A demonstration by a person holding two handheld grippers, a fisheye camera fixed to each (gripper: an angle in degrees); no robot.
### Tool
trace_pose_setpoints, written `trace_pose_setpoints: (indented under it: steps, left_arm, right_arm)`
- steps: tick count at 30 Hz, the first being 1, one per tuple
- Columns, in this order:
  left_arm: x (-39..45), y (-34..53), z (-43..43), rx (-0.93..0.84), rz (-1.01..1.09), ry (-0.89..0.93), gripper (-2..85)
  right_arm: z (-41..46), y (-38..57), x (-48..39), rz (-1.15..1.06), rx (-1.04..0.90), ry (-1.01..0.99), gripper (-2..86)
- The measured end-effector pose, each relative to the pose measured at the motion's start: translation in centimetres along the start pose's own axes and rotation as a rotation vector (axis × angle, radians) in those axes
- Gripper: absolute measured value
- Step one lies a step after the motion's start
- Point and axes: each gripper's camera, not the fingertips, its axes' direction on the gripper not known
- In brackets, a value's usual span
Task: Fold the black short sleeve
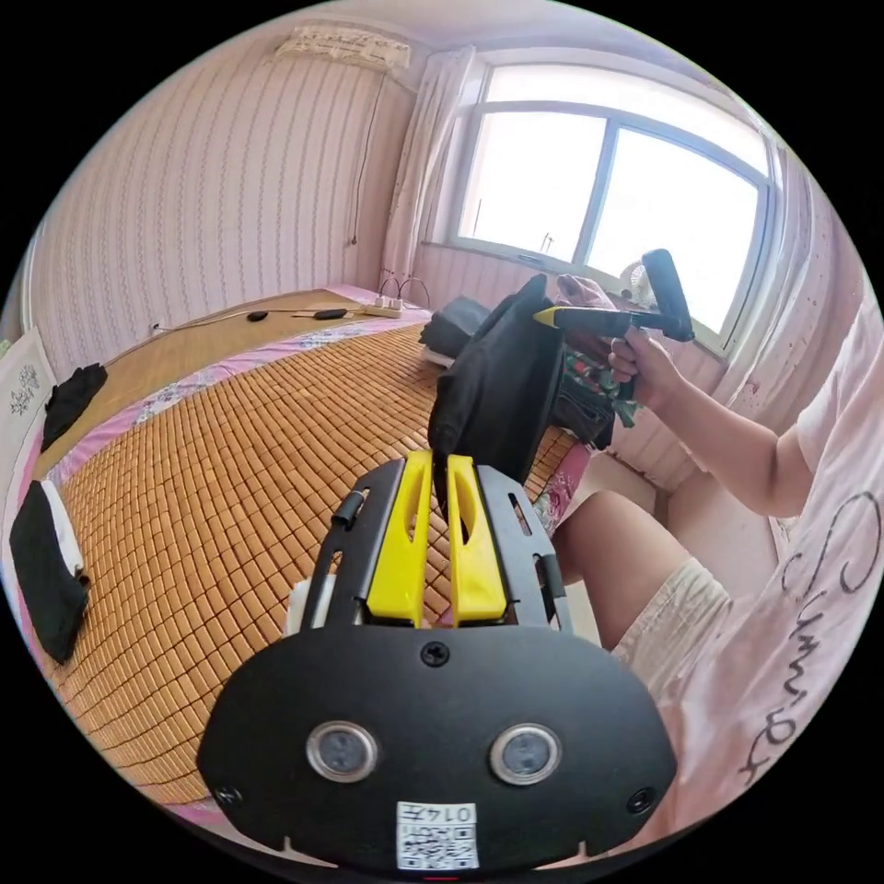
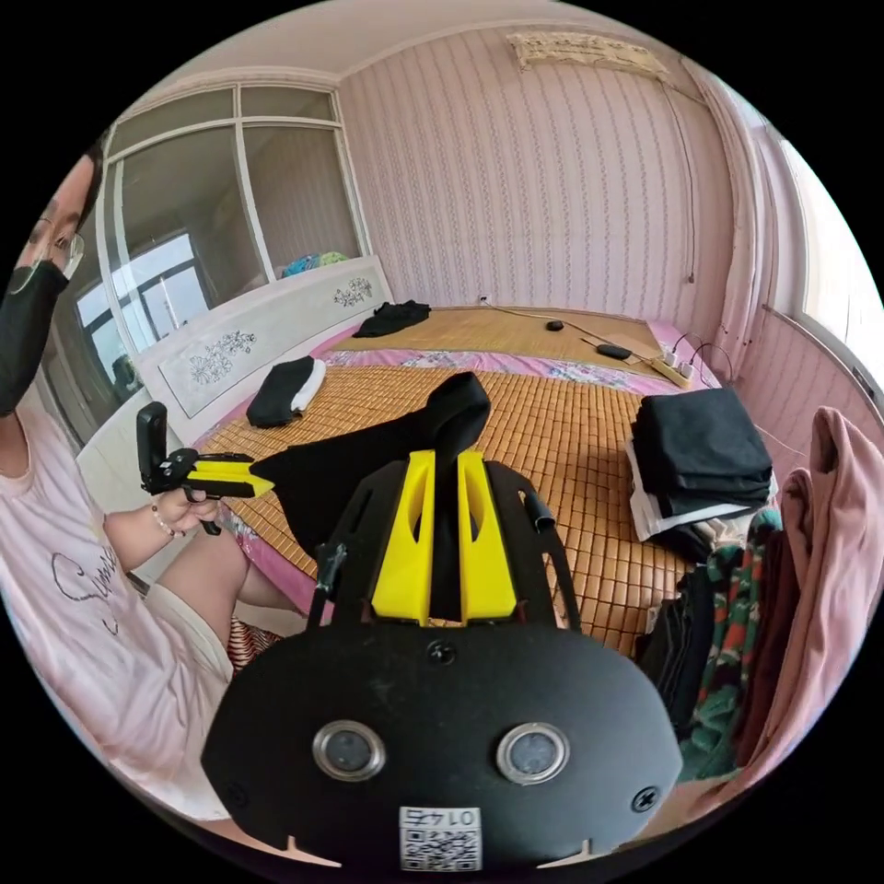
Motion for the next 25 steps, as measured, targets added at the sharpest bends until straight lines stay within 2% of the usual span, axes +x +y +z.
trace_pose_setpoints:
  steps: [4, 7, 9, 11, 13, 19, 22, 25]
  left_arm:
    - [0.0, -7.3, 4.5, 0.097, 0.093, 0.05, 2.4]
    - [-0.1, -15.2, 9.6, 0.232, 0.121, 0.004, 3.9]
    - [-1.8, -20.0, 15.3, 0.174, 0.059, -0.061, 5.6]
    - [-3.9, -21.2, 18.7, 0.065, -0.021, -0.078, 6.5]
    - [-5.8, -20.0, 19.3, 0.032, -0.081, -0.056, 6.6]
    - [-9.3, -7.1, 12.0, -0.05, -0.015, -0.087, 5.9]
    - [-12.0, 2.3, 4.9, -0.098, -0.143, -0.14, 5.7]
    - [-14.7, 11.6, -3.7, -0.12, -0.305, -0.282, 5.3]
  right_arm:
    - [-2.8, -6.3, 4.7, -0.021, -0.031, 0.172, 4.3]
    - [-1.7, -15.1, 12.7, 0.039, -0.189, 0.311, 6.5]
    - [1.3, -20.2, 19.1, 0.175, -0.327, 0.488, 9.7]
    - [3.0, -21.4, 21.3, 0.256, -0.403, 0.561, 9.9]
    - [3.6, -21.6, 20.7, 0.257, -0.357, 0.568, 10.2]
    - [6.8, -17.7, 10.1, -0.055, -0.357, 0.388, 11.8]
    - [10.3, -14.9, 3.4, -0.153, -0.391, 0.23, 12.1]
    - [15.4, -13.4, -3.6, -0.237, -0.45, 0.053, 12.3]
